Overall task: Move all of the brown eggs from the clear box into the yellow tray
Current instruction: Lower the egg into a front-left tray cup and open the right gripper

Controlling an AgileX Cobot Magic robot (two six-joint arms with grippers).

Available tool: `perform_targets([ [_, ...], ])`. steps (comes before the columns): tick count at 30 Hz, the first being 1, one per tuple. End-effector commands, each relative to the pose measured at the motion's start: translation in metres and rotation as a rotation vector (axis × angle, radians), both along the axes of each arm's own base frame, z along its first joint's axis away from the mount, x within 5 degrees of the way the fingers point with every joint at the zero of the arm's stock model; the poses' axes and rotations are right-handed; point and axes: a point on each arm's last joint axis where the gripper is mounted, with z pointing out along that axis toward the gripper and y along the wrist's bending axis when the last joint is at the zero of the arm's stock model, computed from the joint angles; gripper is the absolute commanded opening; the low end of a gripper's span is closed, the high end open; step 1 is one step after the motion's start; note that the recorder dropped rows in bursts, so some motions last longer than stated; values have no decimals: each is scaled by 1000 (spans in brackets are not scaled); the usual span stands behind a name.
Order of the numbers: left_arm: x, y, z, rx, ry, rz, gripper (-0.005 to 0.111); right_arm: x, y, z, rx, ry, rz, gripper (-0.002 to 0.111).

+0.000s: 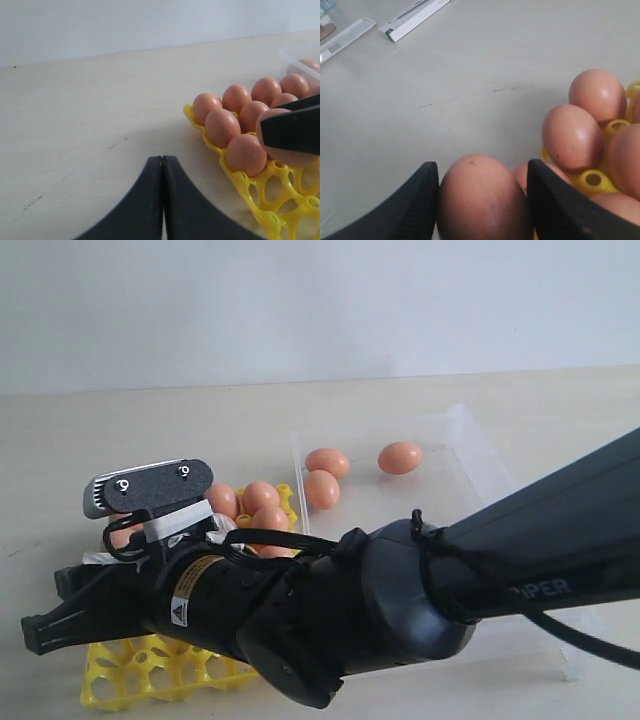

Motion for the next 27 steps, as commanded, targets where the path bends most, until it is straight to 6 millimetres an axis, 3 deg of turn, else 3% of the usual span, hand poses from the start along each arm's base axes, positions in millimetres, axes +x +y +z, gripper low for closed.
perform_targets([
  [1,0,0,2,-5,-19,-2,0,0,2,-2,21,15,-2,0],
  [10,0,0,2,-5,-19,-2,0,1,4,-15,41,59,-22,0],
  [27,0,0,2,-5,-19,-2,0,-7,10,-17,84,56,-1,0],
])
